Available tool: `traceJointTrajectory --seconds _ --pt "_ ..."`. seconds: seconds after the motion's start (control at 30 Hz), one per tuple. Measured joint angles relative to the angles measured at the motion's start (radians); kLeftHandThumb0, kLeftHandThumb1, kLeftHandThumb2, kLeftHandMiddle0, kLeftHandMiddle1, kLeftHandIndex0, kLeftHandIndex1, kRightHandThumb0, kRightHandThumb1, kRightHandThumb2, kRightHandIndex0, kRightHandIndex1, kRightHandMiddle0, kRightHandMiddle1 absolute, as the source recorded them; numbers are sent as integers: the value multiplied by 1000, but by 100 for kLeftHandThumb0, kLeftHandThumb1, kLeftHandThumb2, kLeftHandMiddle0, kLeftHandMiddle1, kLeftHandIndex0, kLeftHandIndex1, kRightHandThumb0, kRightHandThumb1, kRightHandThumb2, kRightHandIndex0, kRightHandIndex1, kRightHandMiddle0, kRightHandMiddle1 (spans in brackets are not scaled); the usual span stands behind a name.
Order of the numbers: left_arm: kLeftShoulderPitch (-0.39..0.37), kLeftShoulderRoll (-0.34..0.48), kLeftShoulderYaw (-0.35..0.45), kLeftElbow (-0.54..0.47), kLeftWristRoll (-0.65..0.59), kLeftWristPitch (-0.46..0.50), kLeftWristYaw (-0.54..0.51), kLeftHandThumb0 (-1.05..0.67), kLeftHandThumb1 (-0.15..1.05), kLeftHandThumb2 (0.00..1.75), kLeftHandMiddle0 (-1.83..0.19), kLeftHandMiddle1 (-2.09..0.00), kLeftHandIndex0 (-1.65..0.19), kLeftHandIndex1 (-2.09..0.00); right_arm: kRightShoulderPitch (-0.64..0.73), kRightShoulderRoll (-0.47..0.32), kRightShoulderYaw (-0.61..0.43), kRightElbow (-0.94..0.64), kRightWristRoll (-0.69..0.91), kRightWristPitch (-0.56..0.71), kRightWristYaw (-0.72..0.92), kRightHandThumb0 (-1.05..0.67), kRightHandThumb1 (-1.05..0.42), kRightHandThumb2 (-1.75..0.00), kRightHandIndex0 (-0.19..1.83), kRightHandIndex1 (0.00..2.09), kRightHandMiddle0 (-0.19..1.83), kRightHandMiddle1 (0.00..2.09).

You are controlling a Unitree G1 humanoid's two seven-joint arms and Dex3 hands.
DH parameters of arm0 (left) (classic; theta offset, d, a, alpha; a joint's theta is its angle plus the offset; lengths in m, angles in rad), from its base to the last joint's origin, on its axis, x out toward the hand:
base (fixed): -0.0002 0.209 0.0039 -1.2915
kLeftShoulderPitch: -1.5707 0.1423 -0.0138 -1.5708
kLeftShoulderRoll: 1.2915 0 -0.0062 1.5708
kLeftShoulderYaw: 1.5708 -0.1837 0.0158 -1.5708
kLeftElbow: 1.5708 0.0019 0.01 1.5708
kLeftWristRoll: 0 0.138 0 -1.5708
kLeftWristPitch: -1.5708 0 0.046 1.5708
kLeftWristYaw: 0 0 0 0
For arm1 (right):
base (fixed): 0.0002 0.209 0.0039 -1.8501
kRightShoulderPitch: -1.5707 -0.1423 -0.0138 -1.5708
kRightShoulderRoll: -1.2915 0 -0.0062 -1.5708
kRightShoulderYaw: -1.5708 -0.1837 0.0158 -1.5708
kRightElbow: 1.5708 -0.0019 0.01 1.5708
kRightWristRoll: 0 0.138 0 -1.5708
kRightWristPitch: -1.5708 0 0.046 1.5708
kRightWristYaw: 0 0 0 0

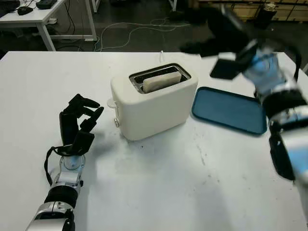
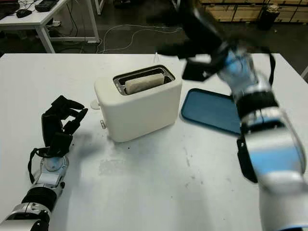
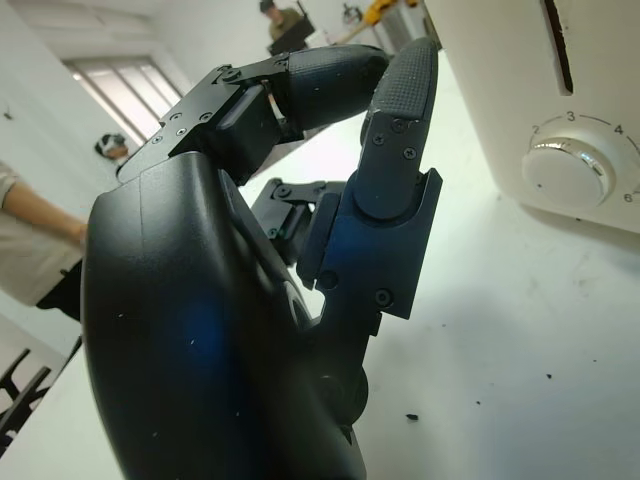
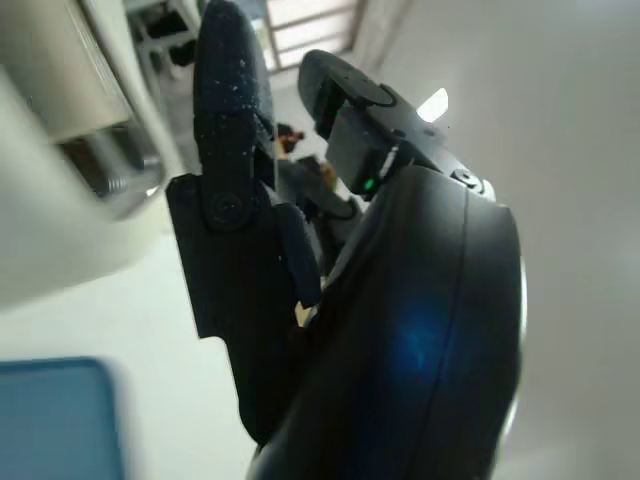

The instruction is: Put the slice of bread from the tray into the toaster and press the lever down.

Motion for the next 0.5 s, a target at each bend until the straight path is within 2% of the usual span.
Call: traceJointTrajectory --seconds 0.13,0.23,0.33,0.5 --pt "2 9 1 -1 1 0 -5 -64 92 4 -65 -152 -62 -134 219 67 -113 -87 199 2 54 -61 -92 -10 80 37 84 2" --pt "9 27 6 -2 0 0 -25 -67 92 6 -64 -154 -59 -134 366 123 -178 -179 309 27 70 -55 -92 -10 82 30 85 1" --pt "14 56 9 -2 7 -3 -29 -67 92 11 -56 -160 -49 -137 480 168 -212 -256 350 52 68 -51 -92 -10 87 28 88 2" --pt "13 135 9 -13 59 -15 -13 -66 92 15 -42 -171 -33 -148 582 206 -248 -346 335 57 -1 -51 -92 -14 96 29 91 2"
